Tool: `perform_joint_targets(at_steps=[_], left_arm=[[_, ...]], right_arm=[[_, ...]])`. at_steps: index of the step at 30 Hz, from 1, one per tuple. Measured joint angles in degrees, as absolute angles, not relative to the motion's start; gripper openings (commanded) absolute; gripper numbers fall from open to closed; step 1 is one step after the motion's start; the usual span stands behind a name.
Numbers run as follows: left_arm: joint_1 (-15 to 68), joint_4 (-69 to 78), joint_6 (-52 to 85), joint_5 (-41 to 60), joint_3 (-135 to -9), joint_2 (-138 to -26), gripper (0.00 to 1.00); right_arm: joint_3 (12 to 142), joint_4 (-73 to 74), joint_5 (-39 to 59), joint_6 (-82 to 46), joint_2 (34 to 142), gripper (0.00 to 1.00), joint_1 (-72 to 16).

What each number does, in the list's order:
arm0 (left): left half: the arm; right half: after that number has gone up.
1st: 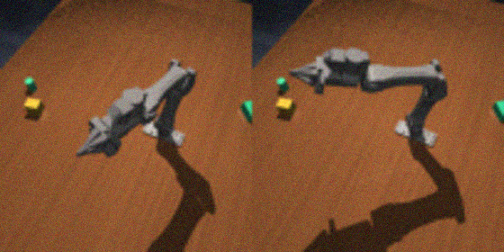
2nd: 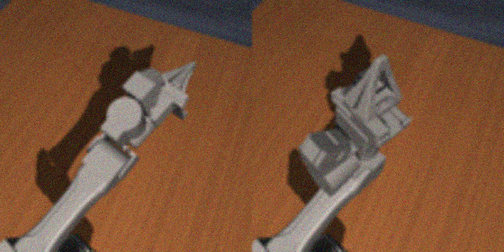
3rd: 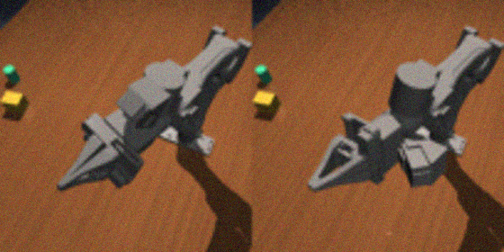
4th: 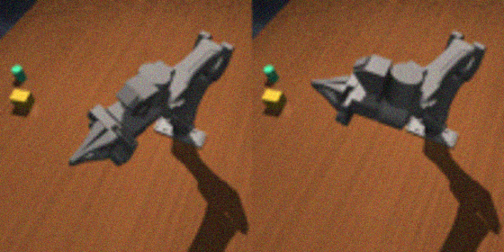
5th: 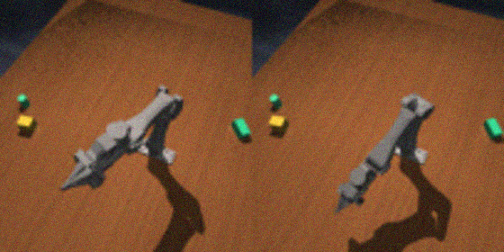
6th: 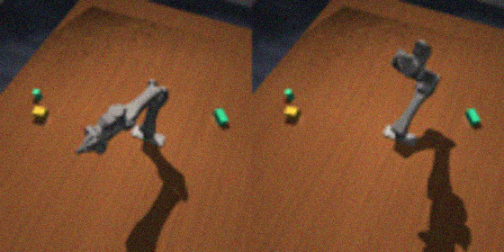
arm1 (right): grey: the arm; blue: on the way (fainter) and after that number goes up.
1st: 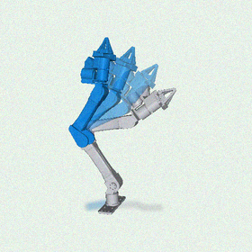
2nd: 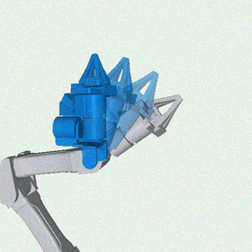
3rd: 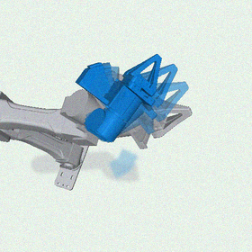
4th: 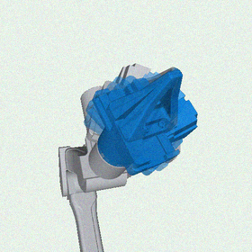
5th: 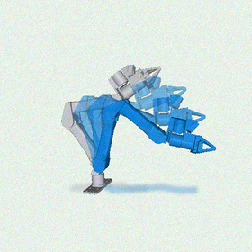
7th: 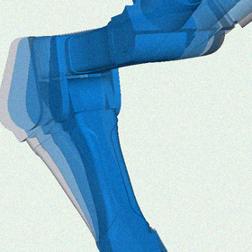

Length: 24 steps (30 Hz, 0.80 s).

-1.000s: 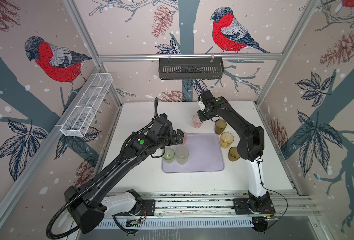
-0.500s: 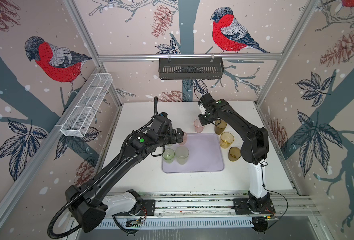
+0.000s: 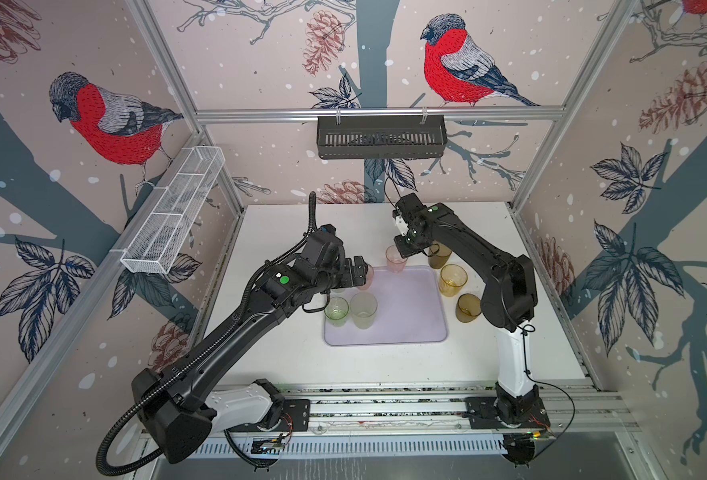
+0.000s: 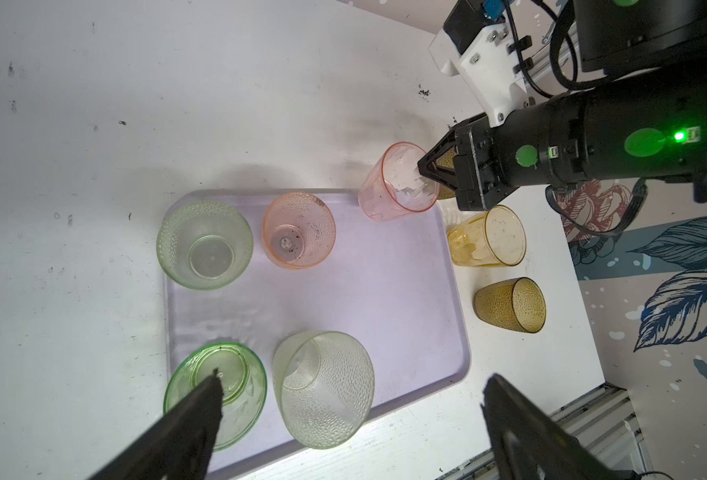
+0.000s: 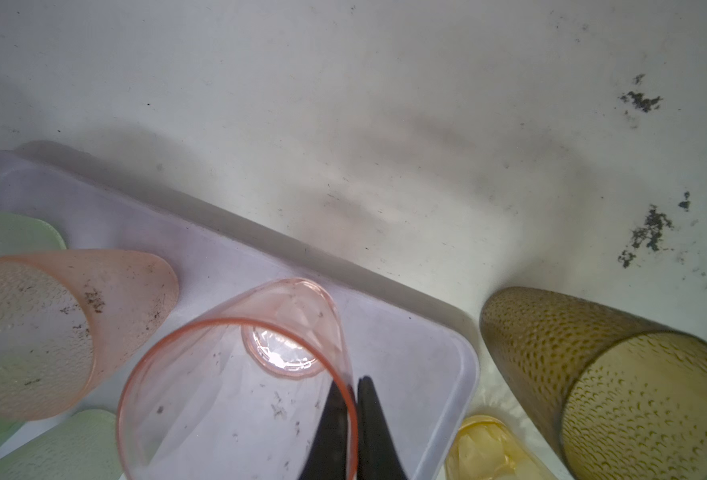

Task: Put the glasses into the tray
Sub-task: 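Lift the pink cup with the right gripper and carry it onto the tray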

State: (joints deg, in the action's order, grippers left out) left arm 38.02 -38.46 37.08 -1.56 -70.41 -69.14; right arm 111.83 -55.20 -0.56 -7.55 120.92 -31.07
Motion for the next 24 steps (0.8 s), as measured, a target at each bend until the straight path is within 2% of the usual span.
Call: perform_joint_targets(at_steps=[24], left_arm=[[38.0, -38.5, 36.4, -1.6, -70.8, -69.8, 0.97]], right_arm=[[103.6, -49.9, 1.3, -7.6, 119.5, 0.0, -32.7]])
